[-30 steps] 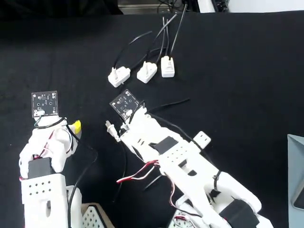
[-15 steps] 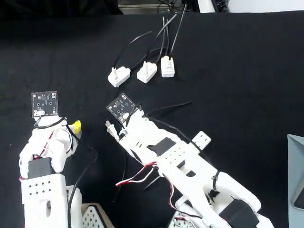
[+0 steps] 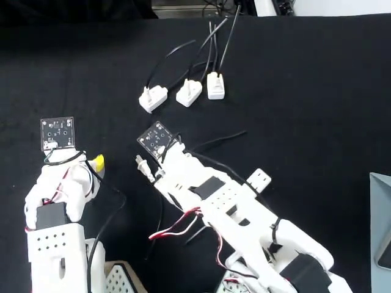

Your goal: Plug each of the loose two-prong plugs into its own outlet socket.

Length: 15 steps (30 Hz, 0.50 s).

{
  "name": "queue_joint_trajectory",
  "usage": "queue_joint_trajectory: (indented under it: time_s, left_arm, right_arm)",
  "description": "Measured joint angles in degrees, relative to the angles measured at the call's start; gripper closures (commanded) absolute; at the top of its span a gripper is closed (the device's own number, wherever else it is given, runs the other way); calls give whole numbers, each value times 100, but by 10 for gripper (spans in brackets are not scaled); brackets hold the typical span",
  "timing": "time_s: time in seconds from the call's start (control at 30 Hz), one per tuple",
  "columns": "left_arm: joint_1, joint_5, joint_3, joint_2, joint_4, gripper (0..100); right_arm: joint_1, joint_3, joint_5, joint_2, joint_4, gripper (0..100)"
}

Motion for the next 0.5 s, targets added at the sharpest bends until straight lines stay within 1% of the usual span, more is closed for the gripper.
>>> queue_joint_trajectory:
  time_s: [0.1,0.3,0.5]
  left_arm:
    - [0,0,0,0,0,759]
    - [0,0,0,0,0,759]
    - [0,0,0,0,0,759]
  right_arm:
    - [0,-167,132,264,158,987]
    - [0,-747,158,941,457,987]
    - [26,-835,299,1002,527,987]
